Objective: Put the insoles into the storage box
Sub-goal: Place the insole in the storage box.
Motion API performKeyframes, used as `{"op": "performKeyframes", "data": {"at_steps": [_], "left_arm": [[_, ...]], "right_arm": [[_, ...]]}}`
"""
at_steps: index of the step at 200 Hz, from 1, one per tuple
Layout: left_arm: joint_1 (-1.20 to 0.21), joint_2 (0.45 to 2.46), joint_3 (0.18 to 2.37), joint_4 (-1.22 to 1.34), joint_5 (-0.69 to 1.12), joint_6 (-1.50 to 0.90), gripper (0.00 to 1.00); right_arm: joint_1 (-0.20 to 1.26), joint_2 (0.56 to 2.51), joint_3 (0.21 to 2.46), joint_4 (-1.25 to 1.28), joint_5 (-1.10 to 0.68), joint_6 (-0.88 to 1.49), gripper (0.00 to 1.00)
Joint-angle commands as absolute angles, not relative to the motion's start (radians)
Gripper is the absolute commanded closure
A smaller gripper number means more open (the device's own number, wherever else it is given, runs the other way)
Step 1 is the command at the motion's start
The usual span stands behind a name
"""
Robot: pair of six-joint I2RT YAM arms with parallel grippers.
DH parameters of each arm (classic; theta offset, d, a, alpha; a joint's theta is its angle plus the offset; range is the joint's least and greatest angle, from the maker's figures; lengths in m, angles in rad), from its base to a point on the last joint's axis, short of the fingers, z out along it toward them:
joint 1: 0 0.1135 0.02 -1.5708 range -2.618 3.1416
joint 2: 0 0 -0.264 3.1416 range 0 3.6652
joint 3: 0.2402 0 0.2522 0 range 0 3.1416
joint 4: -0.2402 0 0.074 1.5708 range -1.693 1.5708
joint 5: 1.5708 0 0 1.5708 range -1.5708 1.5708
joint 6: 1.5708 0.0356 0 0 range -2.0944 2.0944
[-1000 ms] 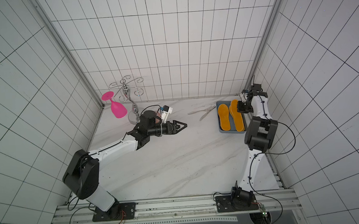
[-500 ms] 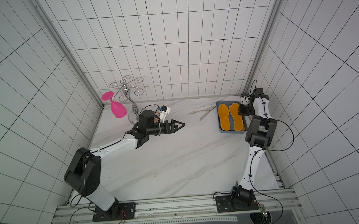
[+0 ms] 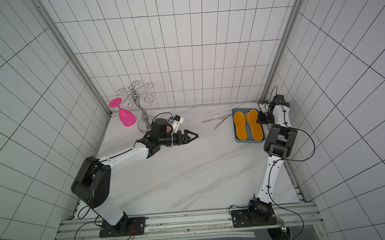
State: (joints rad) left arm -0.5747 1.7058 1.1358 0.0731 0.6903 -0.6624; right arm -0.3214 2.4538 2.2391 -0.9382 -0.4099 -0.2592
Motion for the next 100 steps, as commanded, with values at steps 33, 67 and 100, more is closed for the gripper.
{"op": "performKeyframes", "data": {"at_steps": [33, 67, 100], "left_arm": [[-0.573, 1.749, 1.194, 0.031, 0.703, -0.615, 0.01], [-0.573, 1.752, 1.214, -0.013, 0.701, -0.586, 0.01], [-0.573, 1.754, 1.215, -0.024, 0.701, -0.580, 0.01]], "right_arm": [[-0.330, 2.491, 2.254, -0.975, -0.475, -0.317, 1.00], [-0.330, 2.505, 2.264, -0.971, -0.426, -0.321, 0.97], [-0.324, 2.520, 2.292, -0.964, -0.404, -0.305, 0.88]]}}
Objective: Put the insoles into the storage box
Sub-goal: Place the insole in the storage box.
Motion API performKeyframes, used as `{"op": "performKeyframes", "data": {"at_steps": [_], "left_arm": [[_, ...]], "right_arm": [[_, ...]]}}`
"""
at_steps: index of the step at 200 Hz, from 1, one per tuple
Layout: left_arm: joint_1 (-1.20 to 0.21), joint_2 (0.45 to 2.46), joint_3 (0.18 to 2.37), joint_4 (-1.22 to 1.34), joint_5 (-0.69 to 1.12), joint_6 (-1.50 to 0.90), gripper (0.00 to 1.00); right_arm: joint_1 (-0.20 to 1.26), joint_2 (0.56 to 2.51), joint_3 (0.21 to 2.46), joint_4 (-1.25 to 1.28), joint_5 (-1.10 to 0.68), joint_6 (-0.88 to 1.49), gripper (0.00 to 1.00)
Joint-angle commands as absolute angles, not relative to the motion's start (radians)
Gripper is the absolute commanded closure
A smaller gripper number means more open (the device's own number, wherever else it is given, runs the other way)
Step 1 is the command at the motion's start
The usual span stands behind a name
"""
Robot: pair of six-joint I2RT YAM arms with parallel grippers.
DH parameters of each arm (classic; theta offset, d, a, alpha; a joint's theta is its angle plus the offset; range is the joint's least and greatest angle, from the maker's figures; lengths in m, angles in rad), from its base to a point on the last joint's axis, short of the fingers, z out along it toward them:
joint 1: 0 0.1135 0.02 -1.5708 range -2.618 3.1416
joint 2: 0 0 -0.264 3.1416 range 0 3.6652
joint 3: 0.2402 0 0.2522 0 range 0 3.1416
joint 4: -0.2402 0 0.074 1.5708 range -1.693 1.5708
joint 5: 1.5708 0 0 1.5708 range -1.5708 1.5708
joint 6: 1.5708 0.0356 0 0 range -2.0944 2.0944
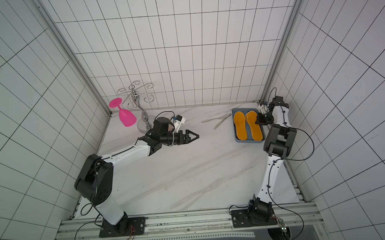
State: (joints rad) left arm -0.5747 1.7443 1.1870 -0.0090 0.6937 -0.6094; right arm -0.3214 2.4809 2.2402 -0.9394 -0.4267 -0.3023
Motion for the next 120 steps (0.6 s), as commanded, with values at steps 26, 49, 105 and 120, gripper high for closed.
{"op": "performKeyframes", "data": {"at_steps": [26, 49, 105, 120], "left_arm": [[-0.572, 1.756, 1.215, -0.027, 0.696, -0.578, 0.01], [-0.572, 1.751, 1.218, -0.033, 0.692, -0.577, 0.01], [-0.564, 1.733, 1.214, -0.055, 0.673, -0.559, 0.01], [-0.560, 1.724, 1.212, -0.069, 0.670, -0.551, 0.01]], "right_arm": [[-0.315, 2.522, 2.305, -0.958, -0.379, -0.295, 0.79], [-0.310, 2.513, 2.323, -0.952, -0.358, -0.280, 0.74], [-0.307, 2.460, 2.336, -0.939, -0.360, -0.241, 0.61], [-0.306, 2.442, 2.334, -0.951, -0.324, -0.233, 0.58]]}}
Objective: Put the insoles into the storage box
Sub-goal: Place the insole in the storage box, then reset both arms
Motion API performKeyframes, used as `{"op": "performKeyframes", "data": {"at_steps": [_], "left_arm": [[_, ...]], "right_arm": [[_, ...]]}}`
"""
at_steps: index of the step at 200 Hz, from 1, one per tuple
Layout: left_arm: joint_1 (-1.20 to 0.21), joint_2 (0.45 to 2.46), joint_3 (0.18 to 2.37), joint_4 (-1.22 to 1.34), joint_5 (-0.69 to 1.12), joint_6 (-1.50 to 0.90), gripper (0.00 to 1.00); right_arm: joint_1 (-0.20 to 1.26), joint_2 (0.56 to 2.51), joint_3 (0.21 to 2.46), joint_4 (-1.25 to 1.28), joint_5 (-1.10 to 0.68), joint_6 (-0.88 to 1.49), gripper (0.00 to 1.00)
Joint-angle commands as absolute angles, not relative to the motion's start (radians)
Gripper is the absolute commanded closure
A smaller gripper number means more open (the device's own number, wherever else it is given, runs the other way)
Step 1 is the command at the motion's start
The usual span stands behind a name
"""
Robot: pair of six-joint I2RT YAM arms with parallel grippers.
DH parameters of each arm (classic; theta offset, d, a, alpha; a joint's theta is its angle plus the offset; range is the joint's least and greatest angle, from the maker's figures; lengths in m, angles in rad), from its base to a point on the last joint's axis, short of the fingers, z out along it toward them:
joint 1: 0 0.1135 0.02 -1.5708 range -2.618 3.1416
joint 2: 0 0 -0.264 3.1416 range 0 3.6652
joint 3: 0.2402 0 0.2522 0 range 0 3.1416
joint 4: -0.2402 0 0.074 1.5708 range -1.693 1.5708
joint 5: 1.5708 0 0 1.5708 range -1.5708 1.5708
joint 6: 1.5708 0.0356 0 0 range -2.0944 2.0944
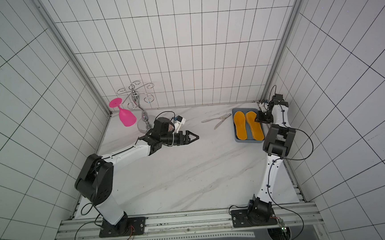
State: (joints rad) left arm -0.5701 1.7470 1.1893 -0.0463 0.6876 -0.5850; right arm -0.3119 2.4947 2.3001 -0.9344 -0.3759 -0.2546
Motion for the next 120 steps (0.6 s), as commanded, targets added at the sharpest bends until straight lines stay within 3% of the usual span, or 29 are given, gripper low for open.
{"op": "performKeyframes", "data": {"at_steps": [1, 41, 75, 120], "left_arm": [[-0.559, 1.724, 1.210, -0.068, 0.670, -0.551, 0.01], [-0.511, 1.671, 1.188, -0.128, 0.638, -0.501, 0.01], [-0.402, 1.598, 1.148, -0.183, 0.623, -0.445, 0.01], [-0.224, 1.492, 1.058, -0.251, 0.601, -0.363, 0.01]], "right_arm": [[-0.307, 2.440, 2.333, -0.952, -0.322, -0.233, 0.57], [-0.303, 2.325, 2.252, -0.930, -0.313, -0.213, 0.50], [-0.289, 2.093, 1.951, -0.658, -0.379, -0.091, 0.41], [-0.227, 1.853, 1.676, -0.537, -0.501, -0.019, 0.38]]}}
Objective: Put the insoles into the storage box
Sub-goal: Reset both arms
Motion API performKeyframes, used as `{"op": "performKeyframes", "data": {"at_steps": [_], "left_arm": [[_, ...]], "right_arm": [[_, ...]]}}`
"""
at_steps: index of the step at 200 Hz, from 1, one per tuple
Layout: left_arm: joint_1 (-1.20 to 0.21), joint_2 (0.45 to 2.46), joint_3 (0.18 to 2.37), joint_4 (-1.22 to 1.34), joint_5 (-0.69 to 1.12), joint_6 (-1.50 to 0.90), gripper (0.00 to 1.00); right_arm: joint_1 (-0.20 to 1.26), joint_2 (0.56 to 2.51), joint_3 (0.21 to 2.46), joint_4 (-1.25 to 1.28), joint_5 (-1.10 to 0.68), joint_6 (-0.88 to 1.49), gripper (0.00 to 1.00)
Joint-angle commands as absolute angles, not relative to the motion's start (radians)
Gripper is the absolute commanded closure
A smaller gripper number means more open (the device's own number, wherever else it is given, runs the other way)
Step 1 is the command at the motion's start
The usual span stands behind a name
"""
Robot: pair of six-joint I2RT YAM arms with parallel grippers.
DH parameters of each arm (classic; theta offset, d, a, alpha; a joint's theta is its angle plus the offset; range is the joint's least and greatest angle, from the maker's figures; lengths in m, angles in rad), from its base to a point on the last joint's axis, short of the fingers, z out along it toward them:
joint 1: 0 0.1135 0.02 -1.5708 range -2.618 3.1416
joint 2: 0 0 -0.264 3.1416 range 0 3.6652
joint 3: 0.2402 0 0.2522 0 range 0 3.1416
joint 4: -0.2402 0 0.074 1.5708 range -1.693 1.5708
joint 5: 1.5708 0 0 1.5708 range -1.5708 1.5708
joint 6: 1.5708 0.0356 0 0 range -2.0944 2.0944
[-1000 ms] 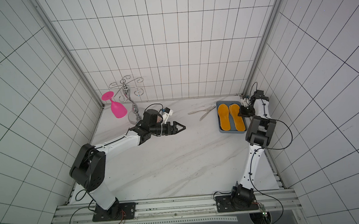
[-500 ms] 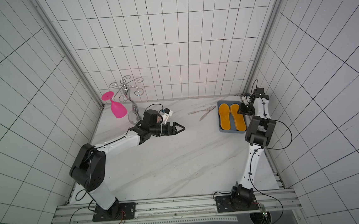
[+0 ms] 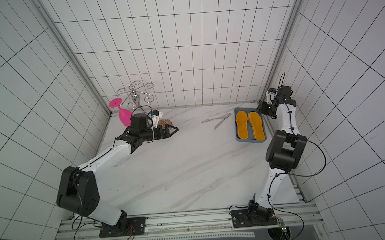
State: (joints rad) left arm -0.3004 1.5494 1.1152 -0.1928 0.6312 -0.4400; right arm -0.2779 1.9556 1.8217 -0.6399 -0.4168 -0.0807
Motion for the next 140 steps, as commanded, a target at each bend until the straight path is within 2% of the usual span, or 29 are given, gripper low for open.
{"op": "performKeyframes", "data": {"at_steps": [1, 31, 51, 74, 100, 121, 140], "left_arm": [[-0.220, 1.489, 1.055, -0.252, 0.600, -0.362, 0.01], [-0.107, 1.413, 0.948, -0.243, 0.525, -0.315, 0.01], [-0.078, 1.361, 0.871, -0.214, 0.413, -0.282, 0.01], [-0.052, 1.299, 0.750, -0.109, 0.269, -0.283, 0.01], [-0.036, 1.249, 0.611, 0.063, 0.157, -0.297, 0.01], [0.015, 1.232, 0.606, 0.096, 0.177, -0.283, 0.01], [0.026, 1.230, 0.599, 0.120, 0.134, -0.207, 0.01]], "right_arm": [[-0.225, 1.847, 1.668, -0.534, -0.502, -0.017, 0.38], [-0.148, 1.619, 1.326, -0.323, -0.556, 0.077, 0.29], [-0.054, 1.493, 1.122, -0.229, -0.473, 0.061, 0.24], [0.016, 1.374, 0.881, -0.040, -0.294, 0.078, 0.19], [0.058, 1.288, 0.622, 0.288, -0.020, 0.112, 0.11], [0.061, 1.304, 0.622, 0.268, 0.156, 0.127, 0.06], [0.060, 1.332, 0.579, 0.349, 0.226, 0.083, 0.04]]}}
